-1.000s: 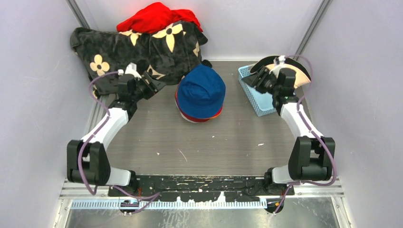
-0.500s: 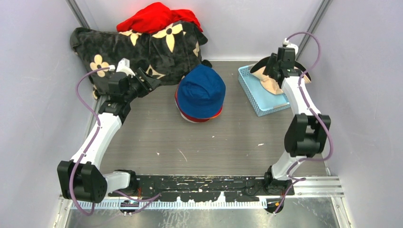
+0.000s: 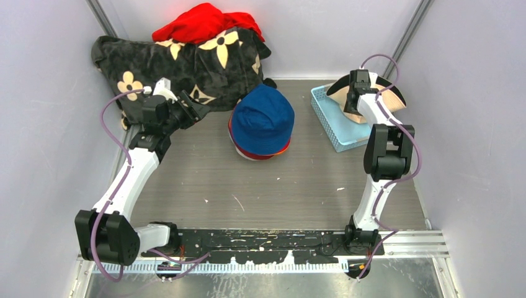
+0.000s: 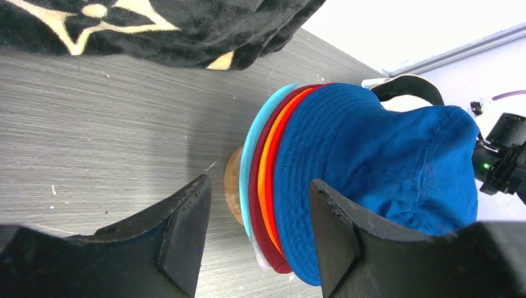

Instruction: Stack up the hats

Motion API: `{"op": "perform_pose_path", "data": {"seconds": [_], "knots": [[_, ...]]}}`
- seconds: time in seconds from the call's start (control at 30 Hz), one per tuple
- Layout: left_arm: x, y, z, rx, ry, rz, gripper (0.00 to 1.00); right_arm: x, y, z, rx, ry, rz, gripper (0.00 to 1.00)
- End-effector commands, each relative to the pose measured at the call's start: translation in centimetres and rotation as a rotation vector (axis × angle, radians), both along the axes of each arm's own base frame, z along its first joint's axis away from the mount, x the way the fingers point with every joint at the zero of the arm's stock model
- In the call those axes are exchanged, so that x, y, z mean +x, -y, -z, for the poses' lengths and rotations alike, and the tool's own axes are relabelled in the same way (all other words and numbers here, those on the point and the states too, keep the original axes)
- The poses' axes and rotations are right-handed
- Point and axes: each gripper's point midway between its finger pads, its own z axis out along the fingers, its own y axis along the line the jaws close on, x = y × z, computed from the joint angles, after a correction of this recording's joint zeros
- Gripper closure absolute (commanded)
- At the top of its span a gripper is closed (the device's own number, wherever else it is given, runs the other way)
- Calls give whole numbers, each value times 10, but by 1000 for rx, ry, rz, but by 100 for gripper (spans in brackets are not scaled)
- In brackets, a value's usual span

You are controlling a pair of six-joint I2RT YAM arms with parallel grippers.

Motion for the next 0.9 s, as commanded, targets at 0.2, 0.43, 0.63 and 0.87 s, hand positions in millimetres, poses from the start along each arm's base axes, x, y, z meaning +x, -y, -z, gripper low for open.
{"op": "perform_pose_path", "data": {"seconds": [0.2,0.43,0.63,0.87], "knots": [[3,4,-16,0,53,27,40,39,12,-2,-73,61,10,37],[3,2,-16,6,53,13,40,64,2,15,-22,86,-41,34],[5,2,-10,6,39,14,40,78,0,39,5,70,-64,35],[6,2,-7,10,30,12,40,78,12,73,39,26,-37,49]]}}
